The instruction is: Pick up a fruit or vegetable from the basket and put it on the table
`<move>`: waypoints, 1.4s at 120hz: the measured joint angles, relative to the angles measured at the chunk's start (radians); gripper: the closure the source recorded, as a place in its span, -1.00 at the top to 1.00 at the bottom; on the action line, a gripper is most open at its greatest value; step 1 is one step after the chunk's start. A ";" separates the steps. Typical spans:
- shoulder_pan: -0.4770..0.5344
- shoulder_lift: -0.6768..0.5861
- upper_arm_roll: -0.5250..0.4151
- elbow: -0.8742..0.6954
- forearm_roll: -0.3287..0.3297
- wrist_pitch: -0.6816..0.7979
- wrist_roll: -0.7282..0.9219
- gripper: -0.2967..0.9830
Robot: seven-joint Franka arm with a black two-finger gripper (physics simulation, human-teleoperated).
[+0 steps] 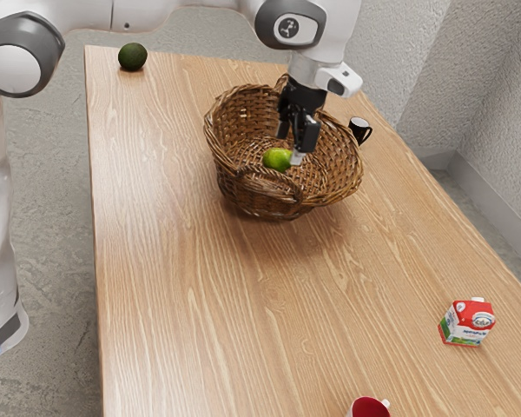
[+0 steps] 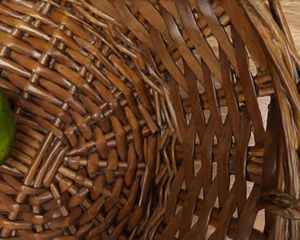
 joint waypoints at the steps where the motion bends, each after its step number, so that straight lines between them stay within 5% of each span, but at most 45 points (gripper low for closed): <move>1: 0.000 0.000 0.000 0.000 0.000 0.000 0.000 0.53; 5: -0.427 0.018 0.437 0.155 -0.063 -0.026 0.007 0.53; 10: -0.673 0.029 0.711 0.255 -0.121 -0.054 0.015 0.52; 16: -0.731 0.037 0.854 0.306 -0.169 -0.080 0.023 0.51; 24: -0.587 0.037 0.920 0.349 -0.209 -0.109 0.035 0.50; 37: -0.118 0.053 0.885 0.541 -0.217 -0.187 0.053 0.49; 42: -0.033 0.066 0.840 0.555 -0.218 -0.205 0.062 0.49; 47: -0.076 0.083 0.781 0.558 -0.219 -0.219 0.073 0.50; 58: -0.340 0.163 0.712 0.539 -0.222 -0.242 0.098 0.49; 69: -0.411 0.151 0.681 0.333 -0.227 -0.213 0.118 0.49; 92: -0.439 0.125 0.676 0.047 -0.235 -0.072 0.151 0.49; 168: -0.425 0.188 0.688 -0.040 -0.148 0.084 0.213 0.50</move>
